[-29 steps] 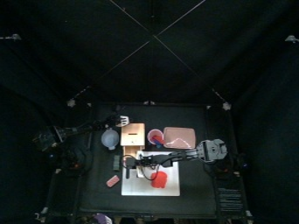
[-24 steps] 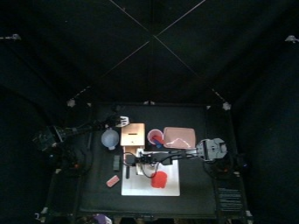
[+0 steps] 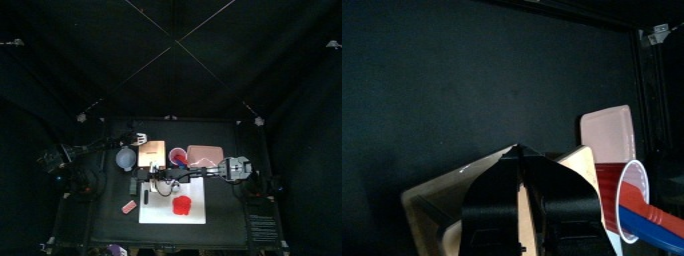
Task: Get the cutter from the drawer then cut the dough then place the extra dough in the bowl
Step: Cut the dough
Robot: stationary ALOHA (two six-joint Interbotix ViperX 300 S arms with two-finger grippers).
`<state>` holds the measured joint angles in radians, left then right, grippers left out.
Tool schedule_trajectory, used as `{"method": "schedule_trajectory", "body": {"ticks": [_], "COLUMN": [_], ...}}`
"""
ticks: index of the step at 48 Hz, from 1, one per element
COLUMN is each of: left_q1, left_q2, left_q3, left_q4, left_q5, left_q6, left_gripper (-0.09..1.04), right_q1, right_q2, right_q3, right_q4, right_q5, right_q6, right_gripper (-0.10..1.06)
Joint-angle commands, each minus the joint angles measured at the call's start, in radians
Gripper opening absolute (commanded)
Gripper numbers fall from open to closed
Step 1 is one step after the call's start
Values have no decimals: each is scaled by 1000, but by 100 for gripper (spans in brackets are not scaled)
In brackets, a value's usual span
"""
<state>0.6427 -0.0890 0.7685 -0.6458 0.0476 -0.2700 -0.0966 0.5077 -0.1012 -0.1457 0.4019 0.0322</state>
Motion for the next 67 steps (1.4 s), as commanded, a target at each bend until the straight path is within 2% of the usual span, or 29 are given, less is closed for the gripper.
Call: {"method": "schedule_trajectory", "body": {"ticks": [1,22,29,38,45,51,54,59,62,67], "left_q1": [0,0,0,2,25,31,20,-84,-152,-239], "left_q2": [-2,-3,-9,-46,-118,-250,-342,-486,-574,-669], "left_q3": [-5,-5,-5,0,14,55,92,178,225,284], "left_q4": [3,2,5,29,67,172,301,456,476,491], "left_q5": [6,6,-2,-26,-74,-86,-91,-109,-141,-173], "left_q6": [0,2,2,5,6,12,38,44,48,52], "left_gripper": [38,38,38,38,38,38,38,38,38,38], "right_q1": [-26,-63,-54,55,100,115,115,115,115,115], "right_q2": [-17,37,23,-34,-95,-206,-285,-411,-482,-577], "right_q3": [-21,-95,-104,-124,-115,2,109,287,399,551], "right_q4": [-8,-8,-8,-8,-14,-5,-2,48,91,129], "right_q5": [0,14,11,2,3,5,-18,-103,-207,-333], "right_q6": [2,2,-2,-3,0,-2,2,3,2,2], "right_gripper": [40,40,40,40,40,40,40,40,40,40]}}
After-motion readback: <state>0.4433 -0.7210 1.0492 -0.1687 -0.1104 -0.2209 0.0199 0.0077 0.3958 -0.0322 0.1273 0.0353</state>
